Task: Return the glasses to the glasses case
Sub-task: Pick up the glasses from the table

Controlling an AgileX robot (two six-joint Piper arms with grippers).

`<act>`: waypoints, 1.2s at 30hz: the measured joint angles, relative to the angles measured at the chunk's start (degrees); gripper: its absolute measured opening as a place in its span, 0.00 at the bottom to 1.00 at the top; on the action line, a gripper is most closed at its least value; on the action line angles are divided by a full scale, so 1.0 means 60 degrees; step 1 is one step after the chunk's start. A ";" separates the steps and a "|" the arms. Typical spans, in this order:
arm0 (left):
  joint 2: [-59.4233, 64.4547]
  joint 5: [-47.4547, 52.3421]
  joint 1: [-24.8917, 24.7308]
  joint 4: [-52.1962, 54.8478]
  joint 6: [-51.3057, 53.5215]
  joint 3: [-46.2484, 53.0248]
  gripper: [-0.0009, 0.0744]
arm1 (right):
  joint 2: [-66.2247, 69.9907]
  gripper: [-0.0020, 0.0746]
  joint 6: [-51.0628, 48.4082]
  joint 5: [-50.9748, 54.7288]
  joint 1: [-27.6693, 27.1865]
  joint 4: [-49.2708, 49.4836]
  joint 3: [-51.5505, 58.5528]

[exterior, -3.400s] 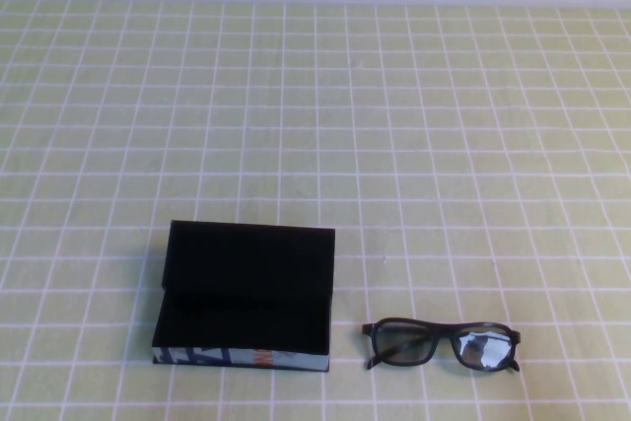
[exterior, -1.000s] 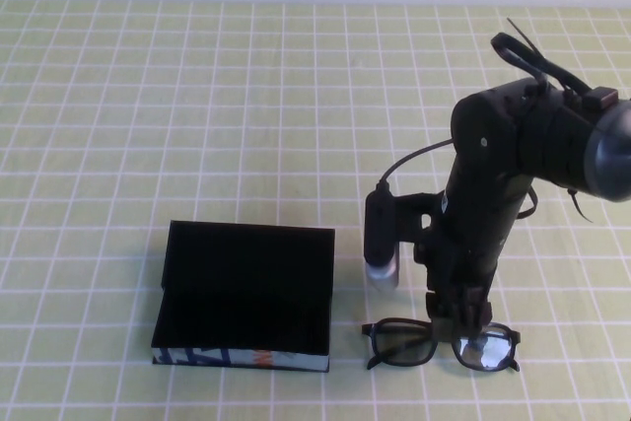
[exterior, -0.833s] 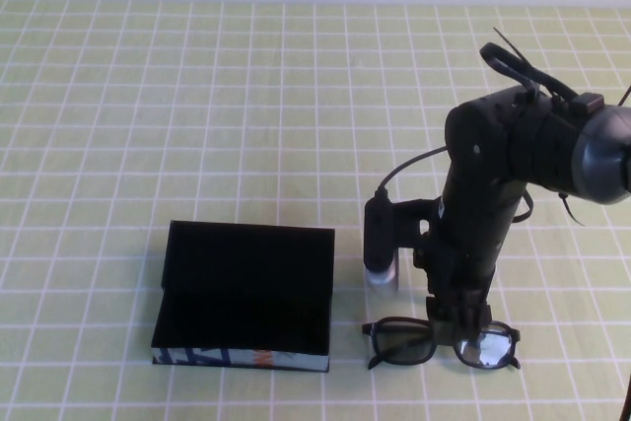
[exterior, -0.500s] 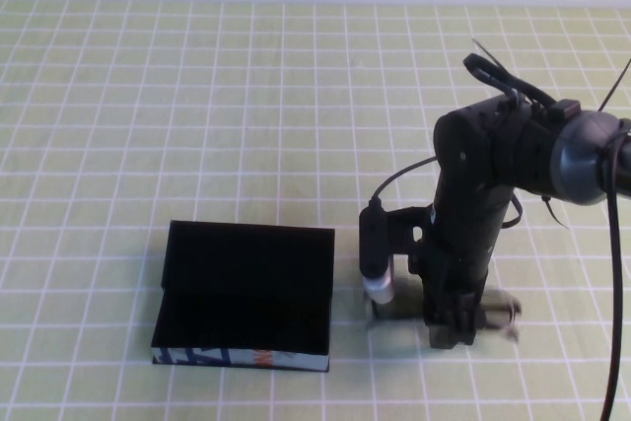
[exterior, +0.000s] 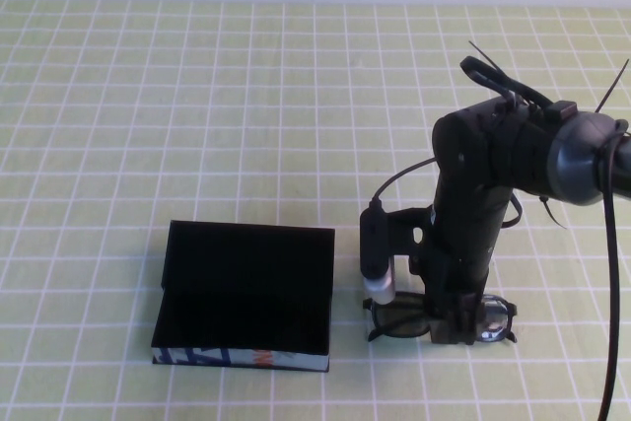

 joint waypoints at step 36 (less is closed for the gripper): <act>0.0000 0.0000 0.0000 0.0000 0.0000 0.0000 0.01 | -0.0386 0.11 0.0220 0.0744 0.0046 -0.0095 0.0000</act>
